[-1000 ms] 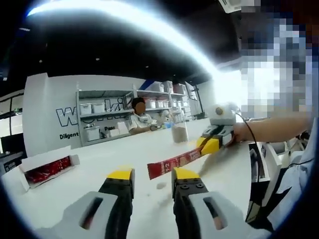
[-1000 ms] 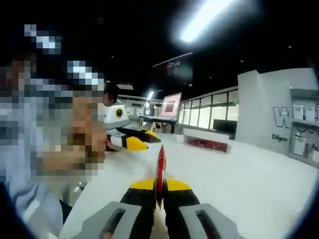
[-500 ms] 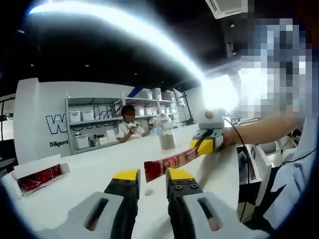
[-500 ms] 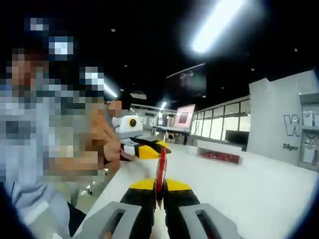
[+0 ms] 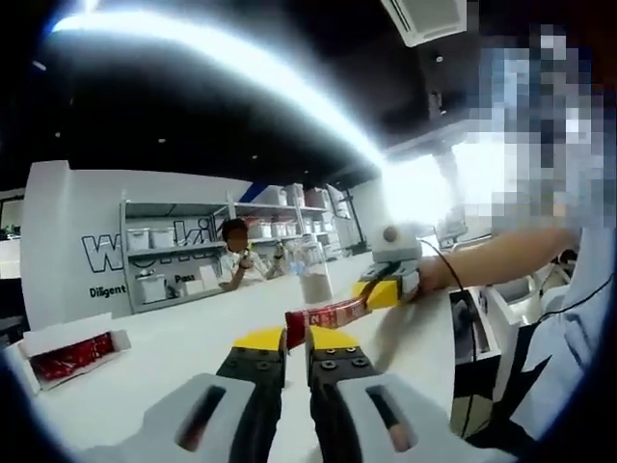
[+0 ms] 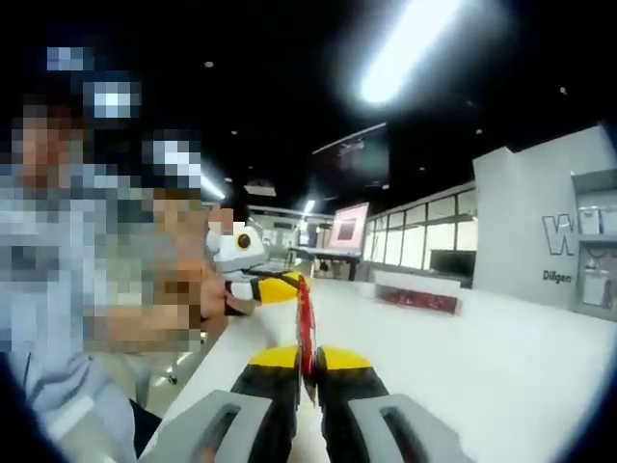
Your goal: Tear open the coffee pouch, take out the coffee, and pour the coffee from the pouch into the cup
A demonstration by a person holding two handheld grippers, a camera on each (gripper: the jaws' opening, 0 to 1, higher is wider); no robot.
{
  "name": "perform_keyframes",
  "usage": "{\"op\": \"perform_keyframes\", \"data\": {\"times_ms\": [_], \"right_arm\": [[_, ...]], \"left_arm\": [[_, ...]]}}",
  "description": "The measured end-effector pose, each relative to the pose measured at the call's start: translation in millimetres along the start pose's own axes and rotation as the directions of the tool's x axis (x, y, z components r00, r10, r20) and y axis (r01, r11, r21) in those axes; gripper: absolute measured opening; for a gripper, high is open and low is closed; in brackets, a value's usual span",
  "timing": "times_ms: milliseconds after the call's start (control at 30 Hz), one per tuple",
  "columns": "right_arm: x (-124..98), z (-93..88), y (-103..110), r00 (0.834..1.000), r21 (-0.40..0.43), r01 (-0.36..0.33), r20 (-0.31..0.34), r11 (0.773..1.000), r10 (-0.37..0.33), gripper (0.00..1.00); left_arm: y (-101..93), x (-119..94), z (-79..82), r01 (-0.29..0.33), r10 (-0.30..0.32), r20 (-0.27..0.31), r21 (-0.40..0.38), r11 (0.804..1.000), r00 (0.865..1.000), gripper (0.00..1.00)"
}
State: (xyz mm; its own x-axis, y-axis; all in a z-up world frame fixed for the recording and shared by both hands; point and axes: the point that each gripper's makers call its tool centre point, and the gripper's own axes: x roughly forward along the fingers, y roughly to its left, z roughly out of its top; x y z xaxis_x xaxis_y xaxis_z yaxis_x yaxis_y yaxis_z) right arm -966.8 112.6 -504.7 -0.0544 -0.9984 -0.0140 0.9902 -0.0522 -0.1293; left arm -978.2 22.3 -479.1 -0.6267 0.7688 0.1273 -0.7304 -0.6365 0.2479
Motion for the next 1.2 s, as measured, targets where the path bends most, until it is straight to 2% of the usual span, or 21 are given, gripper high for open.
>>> {"op": "perform_keyframes", "data": {"times_ms": [133,233,300,367,467,600,667,767,867,967,1100,1200], "right_arm": [[-1,-1.6,-5,1.000,0.033,0.029,-0.012,0.999,-0.028,0.10],[-1,-3.2,-5,0.999,0.033,0.033,-0.022,0.999,-0.032,0.11],[-1,-4.3,-3,0.999,0.033,0.030,-0.030,0.999,-0.029,0.11],[-1,-6.5,3,0.999,0.044,-0.001,-0.044,0.999,0.003,0.11],[0,-10.4,6,0.998,0.062,-0.014,-0.066,0.998,0.018,0.11],[0,-10.9,4,0.998,0.050,-0.005,-0.068,0.999,0.009,0.11],[-2,-6.9,1,0.999,0.047,0.007,-0.044,0.999,-0.005,0.11],[-3,-4.8,-2,0.999,0.050,0.020,-0.033,0.999,-0.018,0.12],[-3,-1.7,-2,1.000,0.046,0.022,-0.017,0.999,-0.021,0.14],[-4,2.4,-8,0.998,0.043,0.059,0.002,0.997,-0.059,0.16],[-2,6.2,-10,0.995,0.011,0.102,0.010,0.995,-0.102,0.17],[-2,22.3,-4,0.992,0.013,0.084,0.093,0.996,-0.085,0.17]], "left_arm": [[-4.6,-1,4.5,0.019,-0.019,0.021,0.012,1.000,1.000,0.08],[-6.3,0,10.1,0.026,-0.025,0.048,-0.016,1.000,0.999,0.07],[-8.1,0,18.4,0.031,-0.029,0.093,-0.020,0.999,0.995,0.06],[-9.8,2,23.7,0.041,-0.033,0.122,-0.064,0.997,0.992,0.06],[-10.2,6,20.1,0.041,-0.025,0.095,-0.171,0.984,0.995,0.05],[-15.5,9,26.6,0.065,-0.041,0.128,-0.189,0.980,0.991,0.05],[-20.8,13,25.2,0.069,-0.048,0.119,-0.174,0.982,0.992,0.05],[-24.6,17,19.9,0.057,-0.048,0.082,-0.100,0.993,0.995,0.05],[-24.6,18,21.2,0.052,-0.044,0.089,-0.086,0.995,0.995,0.05],[-27.1,20,21.5,0.057,-0.049,0.090,-0.085,0.995,0.995,0.05],[-29.7,29,14.4,0.036,-0.036,0.047,-0.007,0.999,0.998,0.05],[-34.6,32,11.5,0.051,-0.051,0.030,0.010,0.999,0.998,0.05]]}}
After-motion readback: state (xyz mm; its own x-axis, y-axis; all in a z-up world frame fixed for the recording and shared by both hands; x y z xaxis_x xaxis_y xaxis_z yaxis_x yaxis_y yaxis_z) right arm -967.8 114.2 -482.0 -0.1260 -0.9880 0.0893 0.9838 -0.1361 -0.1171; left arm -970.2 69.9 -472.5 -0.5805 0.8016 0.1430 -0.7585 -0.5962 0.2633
